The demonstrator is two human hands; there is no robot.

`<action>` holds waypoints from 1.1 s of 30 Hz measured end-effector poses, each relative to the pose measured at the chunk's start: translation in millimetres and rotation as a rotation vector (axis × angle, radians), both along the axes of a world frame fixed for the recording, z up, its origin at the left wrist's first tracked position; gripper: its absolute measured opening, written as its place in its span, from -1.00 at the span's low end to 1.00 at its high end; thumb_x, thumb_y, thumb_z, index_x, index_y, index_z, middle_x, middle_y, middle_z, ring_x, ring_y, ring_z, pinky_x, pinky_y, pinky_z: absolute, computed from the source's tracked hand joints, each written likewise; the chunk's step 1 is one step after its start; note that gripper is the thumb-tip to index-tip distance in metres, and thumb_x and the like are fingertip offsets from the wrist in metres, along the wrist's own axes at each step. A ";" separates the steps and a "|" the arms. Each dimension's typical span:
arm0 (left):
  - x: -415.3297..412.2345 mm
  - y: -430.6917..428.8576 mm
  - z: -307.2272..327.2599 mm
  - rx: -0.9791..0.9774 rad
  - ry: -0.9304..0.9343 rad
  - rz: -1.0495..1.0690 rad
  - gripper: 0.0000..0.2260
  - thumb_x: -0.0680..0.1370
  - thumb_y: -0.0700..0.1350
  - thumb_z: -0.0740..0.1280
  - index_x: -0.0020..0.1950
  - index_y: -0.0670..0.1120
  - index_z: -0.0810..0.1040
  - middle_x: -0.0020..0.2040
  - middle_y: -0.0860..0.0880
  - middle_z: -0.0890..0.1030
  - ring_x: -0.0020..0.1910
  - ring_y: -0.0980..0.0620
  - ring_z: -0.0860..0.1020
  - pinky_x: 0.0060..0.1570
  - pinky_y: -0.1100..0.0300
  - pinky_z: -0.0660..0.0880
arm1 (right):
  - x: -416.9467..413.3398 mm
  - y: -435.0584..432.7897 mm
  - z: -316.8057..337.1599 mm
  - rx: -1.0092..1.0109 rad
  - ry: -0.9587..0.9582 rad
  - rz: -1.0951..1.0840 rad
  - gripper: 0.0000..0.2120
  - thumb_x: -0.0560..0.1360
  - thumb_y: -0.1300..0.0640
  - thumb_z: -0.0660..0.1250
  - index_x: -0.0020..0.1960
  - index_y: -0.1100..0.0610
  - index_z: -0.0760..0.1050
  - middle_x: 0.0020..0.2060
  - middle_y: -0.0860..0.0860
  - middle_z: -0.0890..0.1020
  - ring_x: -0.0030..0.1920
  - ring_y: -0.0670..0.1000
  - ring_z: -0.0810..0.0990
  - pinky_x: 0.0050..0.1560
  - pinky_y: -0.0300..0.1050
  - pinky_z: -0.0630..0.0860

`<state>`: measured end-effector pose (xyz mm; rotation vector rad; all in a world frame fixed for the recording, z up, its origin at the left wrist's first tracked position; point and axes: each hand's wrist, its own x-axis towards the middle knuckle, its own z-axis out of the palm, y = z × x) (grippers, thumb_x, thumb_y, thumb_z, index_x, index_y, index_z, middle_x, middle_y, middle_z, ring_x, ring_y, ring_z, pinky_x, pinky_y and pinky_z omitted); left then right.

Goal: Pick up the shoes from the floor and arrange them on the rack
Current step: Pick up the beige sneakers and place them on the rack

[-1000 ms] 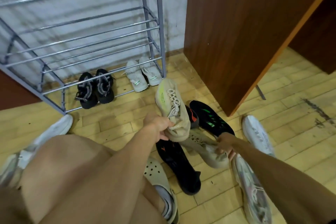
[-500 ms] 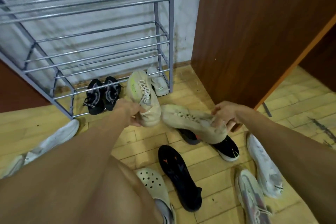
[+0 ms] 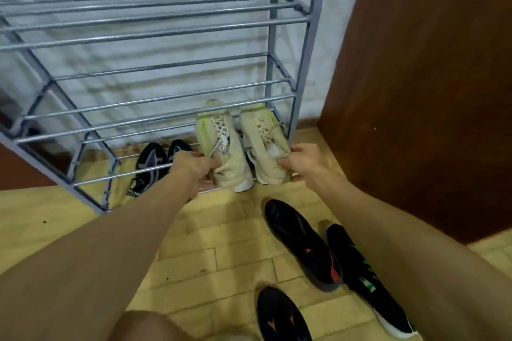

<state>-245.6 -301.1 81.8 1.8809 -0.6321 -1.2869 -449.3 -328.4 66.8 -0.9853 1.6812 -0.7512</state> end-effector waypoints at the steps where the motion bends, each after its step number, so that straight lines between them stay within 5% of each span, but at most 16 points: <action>1: 2.4 -11.9 -3.2 -0.017 -0.006 -0.002 -0.55 0.40 -0.32 0.48 0.26 -0.30 0.47 0.12 -0.24 0.61 0.01 -0.25 0.63 -0.08 -0.20 0.60 | 5.9 -13.4 -4.4 -0.018 0.006 -0.002 -0.75 0.38 0.33 0.47 -0.03 0.08 0.53 -0.07 0.12 0.62 -0.12 0.09 0.57 -0.03 0.16 0.62; 7: 14.4 -76.9 -27.4 -0.077 -0.010 -0.051 -0.68 0.49 -0.32 0.39 0.24 -0.23 0.52 -0.06 -0.15 0.59 -0.07 -0.12 0.57 -0.08 -0.02 0.57 | 30.6 -84.9 -33.1 -0.086 0.085 -0.003 -0.68 0.40 0.23 0.48 0.15 0.17 0.59 -0.10 0.07 0.62 -0.10 0.08 0.60 0.00 0.08 0.63; 12: 11.7 -105.3 -50.3 -0.059 -0.008 -0.054 -0.71 0.53 -0.25 0.34 0.26 -0.19 0.53 0.11 -0.18 0.60 -0.02 -0.12 0.58 -0.19 0.06 0.55 | 41.7 -114.9 -59.4 -0.125 0.159 -0.004 -0.62 0.45 0.12 0.46 0.23 0.18 0.57 0.10 0.07 0.66 0.12 0.11 0.62 0.14 0.10 0.58; 17: 4.2 -98.5 -49.7 -0.025 0.074 -0.067 -0.77 0.58 -0.20 0.28 0.24 -0.17 0.51 -0.06 -0.10 0.58 -0.23 0.02 0.50 -0.28 0.12 0.47 | 31.8 -101.0 -62.9 -0.130 0.088 0.039 -0.50 0.45 -0.06 0.42 0.33 0.10 0.50 0.19 0.00 0.61 0.17 0.06 0.59 0.22 0.08 0.54; 23: -9.5 -53.2 -28.1 -0.044 -0.054 -0.036 -0.62 0.53 -0.08 0.33 0.30 -0.19 0.46 0.05 -0.09 0.48 -0.10 -0.04 0.43 -0.09 0.09 0.40 | -4.1 -40.6 -45.1 -0.012 0.116 0.198 -0.54 0.52 0.11 0.37 0.39 0.16 0.41 0.26 0.09 0.53 0.23 0.10 0.54 0.23 0.07 0.53; 26: -32.5 -9.0 -14.4 -0.015 -0.072 -0.149 -0.68 0.52 -0.13 0.34 0.25 -0.18 0.46 0.07 -0.09 0.46 0.02 -0.07 0.44 -0.06 0.09 0.43 | -33.4 1.6 -37.5 0.089 0.189 0.286 -0.56 0.53 0.13 0.35 0.39 0.13 0.40 0.27 0.09 0.51 0.21 0.11 0.53 0.11 -0.01 0.57; 30: -72.6 56.9 -2.3 0.027 -0.211 -0.471 -0.90 0.51 -0.14 0.33 -0.19 -0.09 0.47 -0.24 -0.03 0.45 -0.11 -0.05 0.44 -0.09 0.12 0.40 | -75.9 65.7 -39.7 0.187 0.272 0.329 -0.59 0.54 0.12 0.33 0.36 0.16 0.41 0.13 0.12 0.55 0.13 0.11 0.59 0.08 -0.04 0.58; 33: -101.3 100.3 1.0 0.038 -0.251 -0.671 -0.96 0.51 -0.12 0.32 -0.11 -0.06 0.50 -0.21 0.00 0.45 -0.06 -0.04 0.46 -0.03 0.13 0.43 | -101.6 118.7 -51.0 0.266 0.253 0.327 -0.62 0.55 0.11 0.32 0.34 0.17 0.43 0.05 0.10 0.57 0.01 0.06 0.62 -0.07 -0.14 0.58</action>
